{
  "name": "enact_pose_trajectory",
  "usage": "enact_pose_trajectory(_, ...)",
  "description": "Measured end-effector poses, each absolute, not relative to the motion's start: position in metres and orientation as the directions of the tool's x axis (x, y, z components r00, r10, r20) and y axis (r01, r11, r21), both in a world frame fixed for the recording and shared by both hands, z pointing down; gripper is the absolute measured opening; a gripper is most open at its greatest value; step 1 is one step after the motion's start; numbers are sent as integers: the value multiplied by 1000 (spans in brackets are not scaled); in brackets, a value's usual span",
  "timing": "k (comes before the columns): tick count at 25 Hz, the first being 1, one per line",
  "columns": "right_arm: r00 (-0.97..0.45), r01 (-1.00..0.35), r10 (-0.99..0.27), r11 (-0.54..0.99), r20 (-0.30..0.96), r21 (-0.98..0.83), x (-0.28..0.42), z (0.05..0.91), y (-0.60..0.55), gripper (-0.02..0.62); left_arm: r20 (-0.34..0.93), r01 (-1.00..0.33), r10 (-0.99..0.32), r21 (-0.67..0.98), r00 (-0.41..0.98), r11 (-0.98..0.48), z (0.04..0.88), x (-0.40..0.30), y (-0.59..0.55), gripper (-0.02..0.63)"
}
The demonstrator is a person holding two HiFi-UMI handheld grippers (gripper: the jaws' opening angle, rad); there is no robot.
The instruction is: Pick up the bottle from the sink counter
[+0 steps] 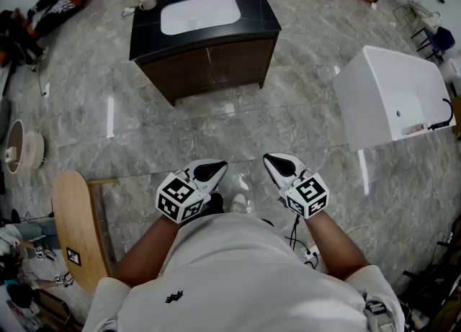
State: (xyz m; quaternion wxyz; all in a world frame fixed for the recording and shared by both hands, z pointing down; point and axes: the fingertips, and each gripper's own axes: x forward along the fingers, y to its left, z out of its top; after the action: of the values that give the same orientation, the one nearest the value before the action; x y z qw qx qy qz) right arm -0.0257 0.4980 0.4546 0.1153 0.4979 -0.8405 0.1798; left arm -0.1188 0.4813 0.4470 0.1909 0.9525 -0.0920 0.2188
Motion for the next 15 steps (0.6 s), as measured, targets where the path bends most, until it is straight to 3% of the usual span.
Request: enact_pose_trajectory(15,-448,-894,-831,407,329,-189,-3,451,439,29,413,-287,-139,321,900,-903,441,-116,412,6)
